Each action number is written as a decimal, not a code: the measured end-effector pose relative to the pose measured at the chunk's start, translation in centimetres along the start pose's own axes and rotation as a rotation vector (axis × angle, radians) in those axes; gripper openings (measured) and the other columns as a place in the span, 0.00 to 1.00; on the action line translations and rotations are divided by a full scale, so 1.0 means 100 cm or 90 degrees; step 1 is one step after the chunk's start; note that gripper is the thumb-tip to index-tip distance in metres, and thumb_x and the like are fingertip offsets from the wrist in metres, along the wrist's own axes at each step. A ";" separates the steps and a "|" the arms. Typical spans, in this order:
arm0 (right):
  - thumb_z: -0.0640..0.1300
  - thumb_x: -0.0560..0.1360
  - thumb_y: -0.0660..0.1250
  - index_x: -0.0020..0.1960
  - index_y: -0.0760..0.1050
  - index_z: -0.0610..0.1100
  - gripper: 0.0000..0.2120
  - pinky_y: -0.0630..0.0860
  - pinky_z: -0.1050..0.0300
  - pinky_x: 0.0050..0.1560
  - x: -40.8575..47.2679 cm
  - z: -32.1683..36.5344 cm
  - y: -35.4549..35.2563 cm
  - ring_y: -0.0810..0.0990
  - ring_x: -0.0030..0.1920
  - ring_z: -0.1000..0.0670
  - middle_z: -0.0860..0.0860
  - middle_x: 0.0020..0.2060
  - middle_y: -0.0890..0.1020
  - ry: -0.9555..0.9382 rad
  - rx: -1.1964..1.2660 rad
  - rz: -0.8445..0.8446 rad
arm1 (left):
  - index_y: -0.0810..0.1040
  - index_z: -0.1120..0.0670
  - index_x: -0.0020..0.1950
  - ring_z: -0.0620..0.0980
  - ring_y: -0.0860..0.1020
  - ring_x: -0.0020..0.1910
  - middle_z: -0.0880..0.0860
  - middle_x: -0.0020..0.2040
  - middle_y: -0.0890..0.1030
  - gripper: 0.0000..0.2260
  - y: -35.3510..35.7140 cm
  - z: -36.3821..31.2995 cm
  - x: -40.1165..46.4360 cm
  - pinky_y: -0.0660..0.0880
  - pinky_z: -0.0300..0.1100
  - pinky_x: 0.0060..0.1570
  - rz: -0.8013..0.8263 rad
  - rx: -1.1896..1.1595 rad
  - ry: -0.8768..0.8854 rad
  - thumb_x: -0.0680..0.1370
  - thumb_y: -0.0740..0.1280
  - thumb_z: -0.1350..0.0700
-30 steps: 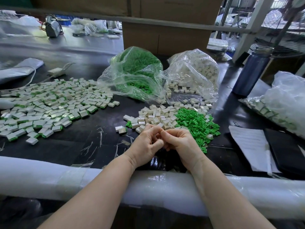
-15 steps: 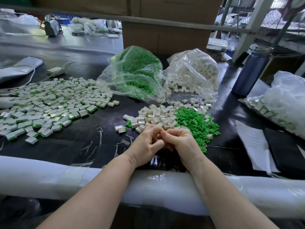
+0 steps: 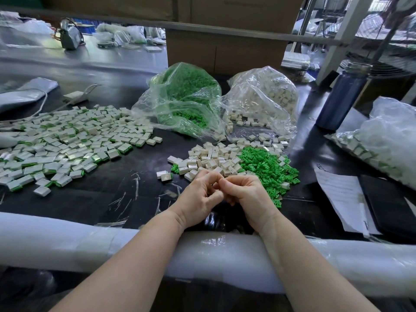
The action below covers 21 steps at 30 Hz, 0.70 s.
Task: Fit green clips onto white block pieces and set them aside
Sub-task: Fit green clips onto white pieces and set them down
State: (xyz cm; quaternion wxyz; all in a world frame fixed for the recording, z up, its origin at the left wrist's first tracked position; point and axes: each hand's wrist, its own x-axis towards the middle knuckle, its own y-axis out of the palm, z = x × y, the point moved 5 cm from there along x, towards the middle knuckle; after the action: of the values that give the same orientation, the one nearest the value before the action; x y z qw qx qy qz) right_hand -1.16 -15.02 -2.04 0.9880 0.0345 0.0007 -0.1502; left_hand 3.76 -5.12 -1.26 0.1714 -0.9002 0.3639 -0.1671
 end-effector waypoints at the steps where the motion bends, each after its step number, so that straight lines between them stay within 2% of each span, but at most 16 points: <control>1: 0.35 0.74 0.65 0.39 0.79 0.34 0.07 0.65 0.67 0.27 0.000 0.000 0.000 0.68 0.25 0.56 0.46 0.26 0.74 0.002 0.002 -0.002 | 0.73 0.51 0.42 0.48 0.70 0.41 0.57 0.50 0.70 0.11 0.000 0.000 0.000 0.69 0.31 0.44 0.001 0.001 -0.001 0.74 0.63 0.68; 7: 0.35 0.74 0.65 0.39 0.79 0.33 0.07 0.66 0.68 0.26 0.000 0.000 -0.001 0.69 0.24 0.57 0.46 0.25 0.74 0.007 0.007 -0.006 | 0.73 0.50 0.42 0.50 0.71 0.43 0.55 0.49 0.70 0.08 0.000 -0.001 0.000 0.71 0.37 0.48 0.013 -0.005 0.006 0.74 0.64 0.64; 10: 0.35 0.74 0.65 0.38 0.79 0.34 0.08 0.66 0.67 0.26 0.000 -0.002 0.000 0.70 0.25 0.55 0.45 0.27 0.74 0.023 0.032 -0.001 | 0.74 0.52 0.42 0.59 0.74 0.45 0.58 0.50 0.70 0.09 0.000 0.000 0.000 0.74 0.46 0.52 0.009 -0.010 -0.005 0.75 0.63 0.67; 13: 0.35 0.74 0.66 0.38 0.79 0.34 0.08 0.67 0.67 0.25 0.000 -0.002 0.000 0.70 0.24 0.55 0.45 0.26 0.75 0.026 0.047 0.002 | 0.74 0.54 0.44 0.61 0.75 0.47 0.58 0.51 0.70 0.07 0.000 0.001 0.000 0.74 0.48 0.53 0.012 -0.009 -0.006 0.75 0.63 0.67; 18: 0.38 0.74 0.66 0.39 0.79 0.32 0.10 0.66 0.65 0.26 0.000 -0.001 0.000 0.69 0.26 0.53 0.44 0.27 0.74 0.008 0.035 -0.004 | 0.74 0.50 0.43 0.52 0.74 0.43 0.57 0.51 0.70 0.03 0.000 -0.001 -0.001 0.75 0.40 0.50 0.010 -0.039 -0.008 0.72 0.63 0.58; 21: 0.42 0.75 0.66 0.38 0.80 0.37 0.11 0.69 0.66 0.27 0.000 0.002 0.002 0.71 0.26 0.55 0.46 0.26 0.76 -0.017 -0.001 -0.001 | 0.74 0.47 0.43 0.45 0.74 0.42 0.56 0.51 0.71 0.10 -0.003 0.002 0.001 0.71 0.29 0.44 -0.017 -0.058 0.003 0.76 0.65 0.63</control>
State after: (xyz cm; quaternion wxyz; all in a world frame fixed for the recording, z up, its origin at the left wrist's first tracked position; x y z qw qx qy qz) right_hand -1.11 -14.85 -1.85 0.9879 0.0313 -0.0122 -0.1511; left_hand 4.04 -4.94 -1.35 0.1269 -0.9115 0.3594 -0.1545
